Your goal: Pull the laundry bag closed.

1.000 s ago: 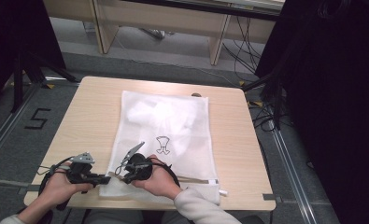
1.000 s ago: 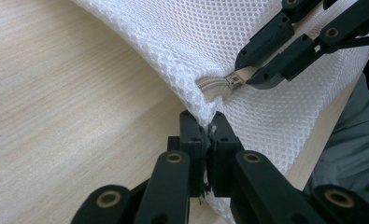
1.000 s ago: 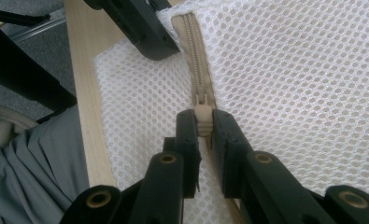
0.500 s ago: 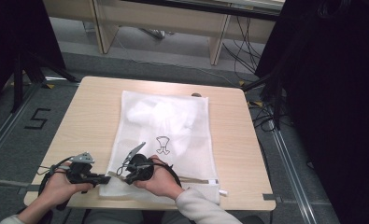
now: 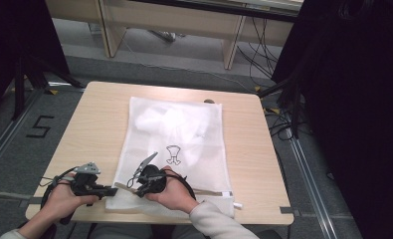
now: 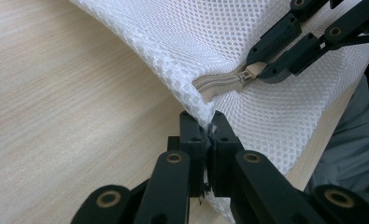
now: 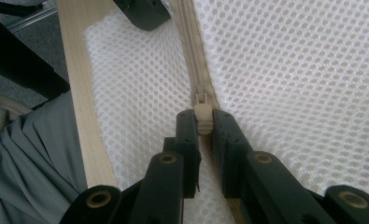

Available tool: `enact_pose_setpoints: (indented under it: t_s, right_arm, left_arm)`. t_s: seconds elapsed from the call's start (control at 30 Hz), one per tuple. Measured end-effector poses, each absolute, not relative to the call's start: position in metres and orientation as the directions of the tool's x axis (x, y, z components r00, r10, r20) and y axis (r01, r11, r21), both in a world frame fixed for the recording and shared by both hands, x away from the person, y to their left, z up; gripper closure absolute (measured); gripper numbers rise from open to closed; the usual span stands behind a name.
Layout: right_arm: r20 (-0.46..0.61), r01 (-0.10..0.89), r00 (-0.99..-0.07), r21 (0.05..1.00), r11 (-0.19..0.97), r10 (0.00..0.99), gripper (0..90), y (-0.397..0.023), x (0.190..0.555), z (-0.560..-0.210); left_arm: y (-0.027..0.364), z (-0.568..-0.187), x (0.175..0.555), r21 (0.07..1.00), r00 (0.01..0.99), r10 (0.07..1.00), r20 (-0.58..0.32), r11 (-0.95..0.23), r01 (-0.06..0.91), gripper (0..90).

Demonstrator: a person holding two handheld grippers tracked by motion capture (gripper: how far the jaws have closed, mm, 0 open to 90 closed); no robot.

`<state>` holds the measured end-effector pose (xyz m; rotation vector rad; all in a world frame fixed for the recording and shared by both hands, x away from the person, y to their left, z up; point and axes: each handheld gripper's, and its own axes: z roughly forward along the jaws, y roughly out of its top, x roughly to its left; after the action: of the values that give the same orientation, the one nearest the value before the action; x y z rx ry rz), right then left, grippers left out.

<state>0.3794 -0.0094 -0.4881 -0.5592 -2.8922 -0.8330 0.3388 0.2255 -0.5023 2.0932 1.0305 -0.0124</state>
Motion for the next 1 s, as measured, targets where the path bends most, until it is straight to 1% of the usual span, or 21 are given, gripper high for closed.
enact_pose_setpoints:
  t_s: [0.1, 0.33, 0.4, 0.47, 0.53, 0.6, 0.8, 0.87, 0.9, 0.97, 1.0]
  right_arm:
    - [0.186, 0.377, -0.926, 0.493, 0.784, 0.328, 81.9, -0.011, 0.379, -0.489]
    - [0.173, 0.364, -0.931, 0.489, 0.793, 0.32, 81.9, -0.013, 0.38, -0.488]
    - [0.186, 0.379, -0.925, 0.482, 0.79, 0.331, 81.9, -0.014, 0.379, -0.487]
    - [0.176, 0.366, -0.93, 0.489, 0.792, 0.321, 81.9, -0.015, 0.38, -0.488]
    - [0.178, 0.388, -0.921, 0.474, 0.79, 0.345, 81.9, -0.017, 0.379, -0.487]
    - [0.184, 0.375, -0.927, 0.481, 0.792, 0.327, 81.9, -0.018, 0.38, -0.487]
    - [0.177, 0.367, -0.93, 0.48, 0.797, 0.322, 81.9, -0.018, 0.38, -0.487]
    - [0.167, 0.367, -0.93, 0.483, 0.795, 0.328, 81.9, -0.021, 0.381, -0.488]
    - [0.18, 0.387, -0.922, 0.473, 0.792, 0.343, 81.9, -0.022, 0.379, -0.487]
    - [0.164, 0.364, -0.931, 0.483, 0.796, 0.326, 81.9, -0.023, 0.381, -0.487]
    - [0.172, 0.378, -0.926, 0.478, 0.793, 0.337, 81.9, -0.023, 0.38, -0.487]
  left_arm:
    - [0.225, -0.502, 0.339, 0.644, 0.669, 0.667, -0.328, -0.361, 0.675, 86.1]
    - [0.225, -0.502, 0.339, 0.645, 0.67, 0.667, -0.326, -0.361, 0.674, 86.1]
    - [0.226, -0.502, 0.339, 0.644, 0.671, 0.666, -0.324, -0.364, 0.672, 86.2]
    - [0.225, -0.502, 0.339, 0.642, 0.668, 0.671, -0.322, -0.363, 0.675, 86.2]
    - [0.225, -0.502, 0.339, 0.643, 0.667, 0.671, -0.323, -0.362, 0.675, 86.2]
    - [0.225, -0.502, 0.339, 0.644, 0.667, 0.673, -0.321, -0.361, 0.674, 86.2]
    - [0.226, -0.502, 0.339, 0.642, 0.67, 0.67, -0.32, -0.366, 0.674, 86.2]
    - [0.226, -0.502, 0.339, 0.643, 0.664, 0.674, -0.324, -0.358, 0.677, 86.1]
    - [0.225, -0.503, 0.339, 0.643, 0.664, 0.674, -0.324, -0.358, 0.677, 86.1]
    - [0.226, -0.502, 0.339, 0.641, 0.668, 0.671, -0.322, -0.365, 0.675, 86.2]
    - [0.225, -0.502, 0.339, 0.642, 0.667, 0.674, -0.317, -0.365, 0.674, 86.2]
